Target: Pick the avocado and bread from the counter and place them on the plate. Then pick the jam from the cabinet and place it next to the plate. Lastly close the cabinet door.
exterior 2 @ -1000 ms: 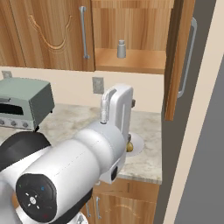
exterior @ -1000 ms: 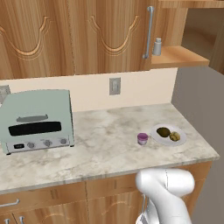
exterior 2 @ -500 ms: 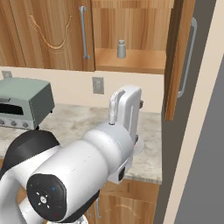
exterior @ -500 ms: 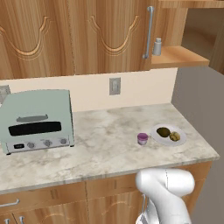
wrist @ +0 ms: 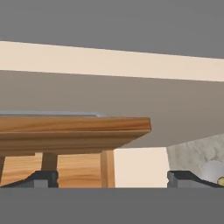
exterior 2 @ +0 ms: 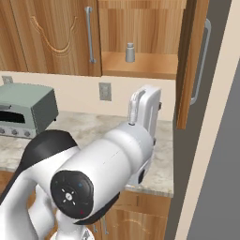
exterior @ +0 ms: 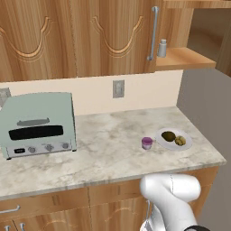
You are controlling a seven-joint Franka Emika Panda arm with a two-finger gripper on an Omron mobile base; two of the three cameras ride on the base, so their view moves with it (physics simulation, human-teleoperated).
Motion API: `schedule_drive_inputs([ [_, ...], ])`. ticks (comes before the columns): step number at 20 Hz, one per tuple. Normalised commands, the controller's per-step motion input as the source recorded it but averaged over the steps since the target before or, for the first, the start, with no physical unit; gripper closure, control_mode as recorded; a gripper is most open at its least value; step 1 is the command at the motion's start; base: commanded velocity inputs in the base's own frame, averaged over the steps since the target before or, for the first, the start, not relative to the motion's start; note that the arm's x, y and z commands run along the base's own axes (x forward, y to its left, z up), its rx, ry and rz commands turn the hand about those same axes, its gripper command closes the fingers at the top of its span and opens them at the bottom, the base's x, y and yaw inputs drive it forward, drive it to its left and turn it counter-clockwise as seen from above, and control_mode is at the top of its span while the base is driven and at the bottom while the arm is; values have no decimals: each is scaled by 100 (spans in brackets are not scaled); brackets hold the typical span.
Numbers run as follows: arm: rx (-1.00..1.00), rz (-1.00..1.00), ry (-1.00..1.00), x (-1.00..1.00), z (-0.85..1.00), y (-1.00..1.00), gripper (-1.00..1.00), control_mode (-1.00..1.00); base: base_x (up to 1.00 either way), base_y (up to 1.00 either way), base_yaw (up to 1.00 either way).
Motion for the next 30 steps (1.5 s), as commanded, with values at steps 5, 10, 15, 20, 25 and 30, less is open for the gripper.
schedule_drive_inputs([
  [5,0,-1,1,17,0,-18,-100,-100,0,0,0],
  [10,2,-3,1,14,0,-14,-100,-100,0,0,0],
  [15,4,-5,2,8,0,-17,-100,-100,0,0,0],
  [20,2,-4,4,20,0,-13,-100,-100,0,0,0],
  [25,1,0,1,18,0,-22,-100,-100,0,0,0],
  [30,1,0,4,29,0,-21,-100,-100,0,0,0],
])
